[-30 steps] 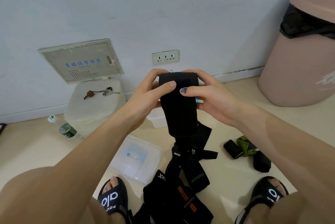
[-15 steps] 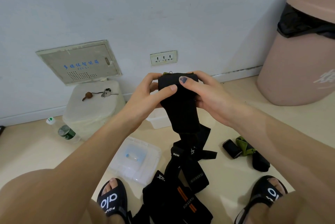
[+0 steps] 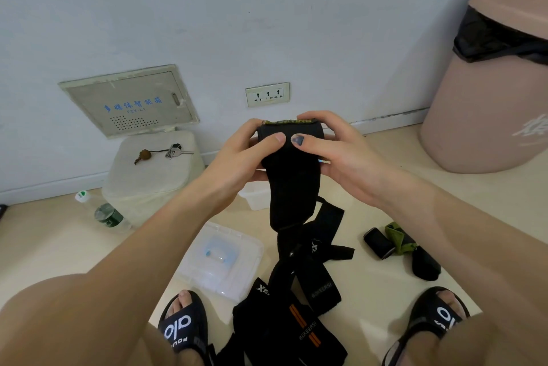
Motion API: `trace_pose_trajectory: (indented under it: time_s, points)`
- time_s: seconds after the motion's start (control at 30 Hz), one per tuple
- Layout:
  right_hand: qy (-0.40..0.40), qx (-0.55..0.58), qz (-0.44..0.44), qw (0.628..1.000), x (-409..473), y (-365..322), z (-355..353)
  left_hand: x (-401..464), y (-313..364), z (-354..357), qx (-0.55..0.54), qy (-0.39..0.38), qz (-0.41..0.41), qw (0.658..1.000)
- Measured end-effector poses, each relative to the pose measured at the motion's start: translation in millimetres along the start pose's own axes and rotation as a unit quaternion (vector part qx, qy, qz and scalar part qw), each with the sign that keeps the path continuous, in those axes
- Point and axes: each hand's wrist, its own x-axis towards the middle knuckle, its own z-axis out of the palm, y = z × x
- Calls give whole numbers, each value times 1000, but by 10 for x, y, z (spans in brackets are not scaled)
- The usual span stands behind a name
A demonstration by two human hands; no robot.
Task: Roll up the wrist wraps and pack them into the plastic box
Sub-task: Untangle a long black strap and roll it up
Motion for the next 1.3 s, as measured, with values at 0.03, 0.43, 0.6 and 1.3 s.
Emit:
trace_pose_trajectory:
  time_s: [0.03, 0.43, 0.6, 1.3]
  points:
    - [-6, 0, 7, 1000, 4, -10, -13, -3, 2, -3, 4, -3, 5, 1000]
    - [-18, -49, 25, 998, -21, -24, 17, -17, -24, -49, 20, -11, 58, 998]
    - [-12, -34, -2, 999, -11, 11, 19, -14, -12, -18, -45, -8, -2, 999]
    - [-118, -100, 141, 978, -163, 150, 130, 27, 0, -112, -104, 66, 11, 992]
